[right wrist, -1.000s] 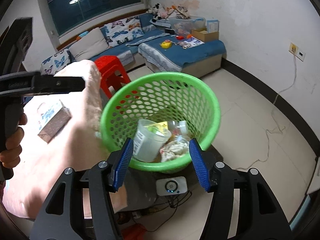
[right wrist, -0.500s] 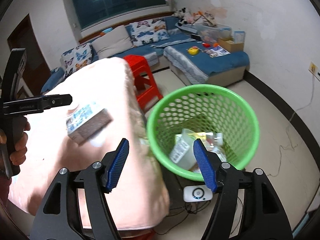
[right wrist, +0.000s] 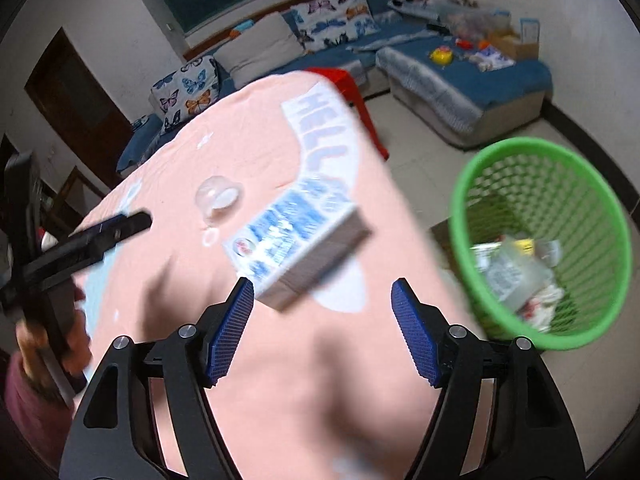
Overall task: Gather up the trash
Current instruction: 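Move the right gripper to the blue-and-white milk carton and grasp it, then lift the milk carton while the left gripper grasps the clear dome lid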
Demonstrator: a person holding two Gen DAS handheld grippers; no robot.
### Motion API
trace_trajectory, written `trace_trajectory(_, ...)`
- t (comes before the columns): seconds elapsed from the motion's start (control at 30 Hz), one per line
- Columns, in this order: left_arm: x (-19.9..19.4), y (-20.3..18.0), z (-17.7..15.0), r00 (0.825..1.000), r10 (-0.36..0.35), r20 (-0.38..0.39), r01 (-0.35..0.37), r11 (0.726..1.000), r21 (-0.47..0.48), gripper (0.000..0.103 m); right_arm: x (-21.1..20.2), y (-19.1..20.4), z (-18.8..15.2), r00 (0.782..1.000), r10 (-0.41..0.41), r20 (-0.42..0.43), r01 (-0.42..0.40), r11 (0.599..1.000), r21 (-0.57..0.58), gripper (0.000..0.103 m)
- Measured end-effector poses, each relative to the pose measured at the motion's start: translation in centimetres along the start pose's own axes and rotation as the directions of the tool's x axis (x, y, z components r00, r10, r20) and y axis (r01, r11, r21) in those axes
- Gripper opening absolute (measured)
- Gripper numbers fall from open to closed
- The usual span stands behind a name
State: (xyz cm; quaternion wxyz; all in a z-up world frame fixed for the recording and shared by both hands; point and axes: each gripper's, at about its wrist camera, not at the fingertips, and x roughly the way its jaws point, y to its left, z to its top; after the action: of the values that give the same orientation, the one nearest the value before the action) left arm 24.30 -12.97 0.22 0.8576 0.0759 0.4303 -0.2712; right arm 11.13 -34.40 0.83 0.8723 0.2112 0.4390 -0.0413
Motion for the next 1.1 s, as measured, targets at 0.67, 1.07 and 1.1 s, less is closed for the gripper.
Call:
trace_trajectory(0.67, 0.0, 8.1, -3.2, 1.000, -0.007, -0.003, 0.006, 0.999, -0.043, 0.083, 7.5, 4.0, 4.5, 0.972, -0.192, -0.134, 0.218, 0.950, 0.224, 0.079)
trace_trajectory(1.07, 1.4, 7.7, -3.5, 0.999, -0.032, -0.026, 0.032, 0.999, -0.031, 0.083, 9.6, 3.6, 4.5, 0.959, -0.209, -0.192, 0.252, 0.938, 0.239, 0.079)
trace_trajectory(1.1, 1.4, 7.6, -3.5, 0.999, -0.034, -0.026, 0.034, 0.999, -0.028, 0.083, 9.7, 3.6, 4.5, 0.959, -0.208, -0.194, 0.252, 0.938, 0.239, 0.079)
